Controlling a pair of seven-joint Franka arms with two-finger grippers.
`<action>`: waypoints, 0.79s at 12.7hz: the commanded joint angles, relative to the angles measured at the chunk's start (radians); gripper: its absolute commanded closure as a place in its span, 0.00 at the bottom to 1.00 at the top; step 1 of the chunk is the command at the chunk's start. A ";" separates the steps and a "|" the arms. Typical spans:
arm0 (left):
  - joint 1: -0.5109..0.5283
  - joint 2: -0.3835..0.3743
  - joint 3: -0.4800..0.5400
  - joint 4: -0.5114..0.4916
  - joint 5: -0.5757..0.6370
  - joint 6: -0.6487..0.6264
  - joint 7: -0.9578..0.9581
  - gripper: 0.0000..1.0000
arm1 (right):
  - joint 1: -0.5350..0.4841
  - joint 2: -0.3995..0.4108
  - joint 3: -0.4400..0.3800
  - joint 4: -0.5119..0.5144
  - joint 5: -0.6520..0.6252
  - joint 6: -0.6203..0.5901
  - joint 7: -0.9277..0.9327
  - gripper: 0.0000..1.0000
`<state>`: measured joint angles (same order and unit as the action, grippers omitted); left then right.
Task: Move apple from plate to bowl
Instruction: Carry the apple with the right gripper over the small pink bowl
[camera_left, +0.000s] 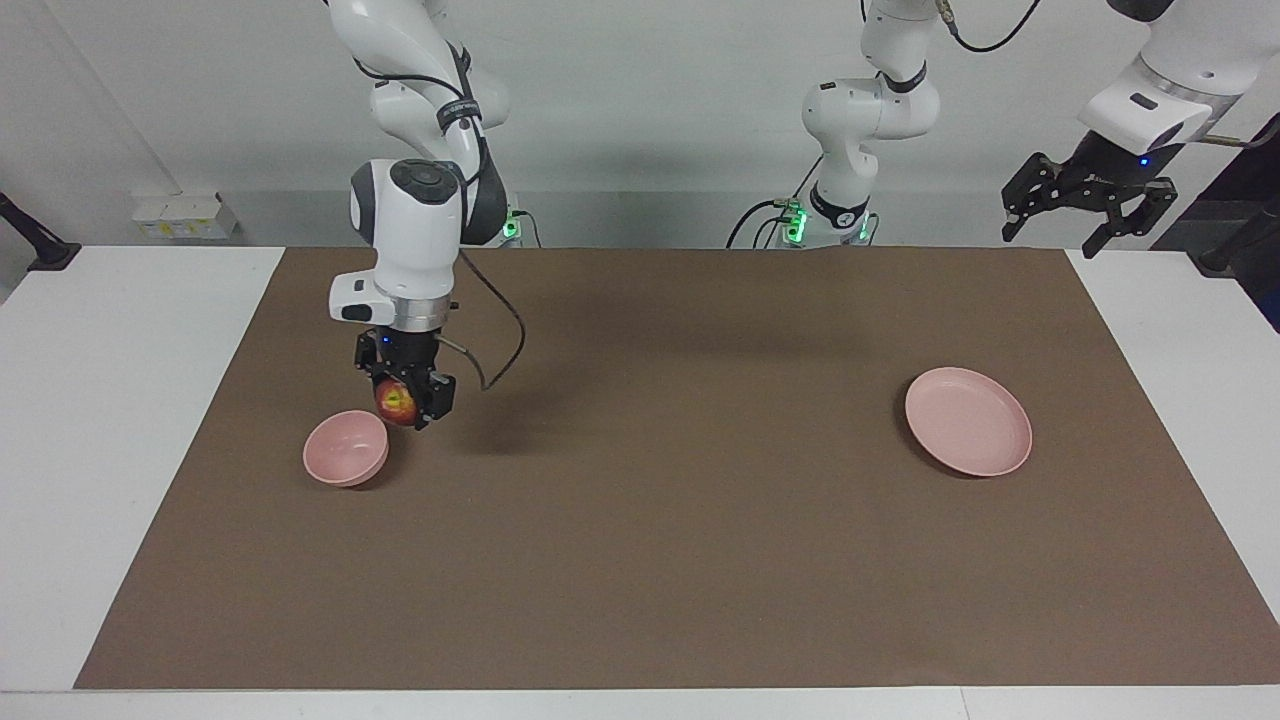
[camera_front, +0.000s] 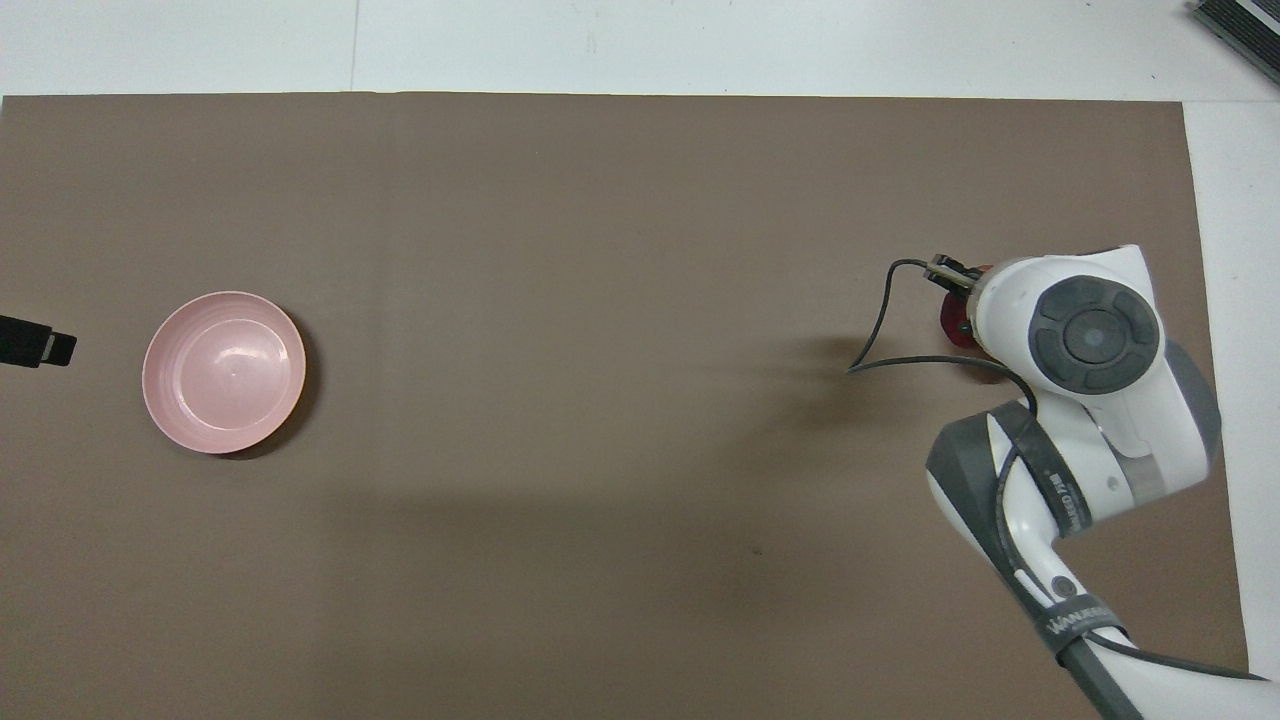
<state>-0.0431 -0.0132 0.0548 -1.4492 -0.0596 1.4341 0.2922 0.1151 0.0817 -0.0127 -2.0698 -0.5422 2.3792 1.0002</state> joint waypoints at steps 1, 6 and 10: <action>0.020 -0.030 0.000 -0.025 0.014 -0.041 -0.050 0.00 | -0.109 -0.034 0.010 -0.097 -0.122 0.139 -0.028 1.00; 0.040 -0.074 0.000 -0.094 0.020 -0.043 -0.053 0.00 | -0.255 0.048 0.010 -0.141 -0.283 0.365 -0.017 1.00; 0.037 -0.074 -0.001 -0.095 0.049 -0.038 -0.051 0.00 | -0.238 0.128 0.008 -0.124 -0.338 0.411 0.041 1.00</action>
<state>-0.0081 -0.0584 0.0611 -1.5122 -0.0388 1.3924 0.2529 -0.1199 0.1716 -0.0076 -2.2104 -0.8172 2.7492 0.9958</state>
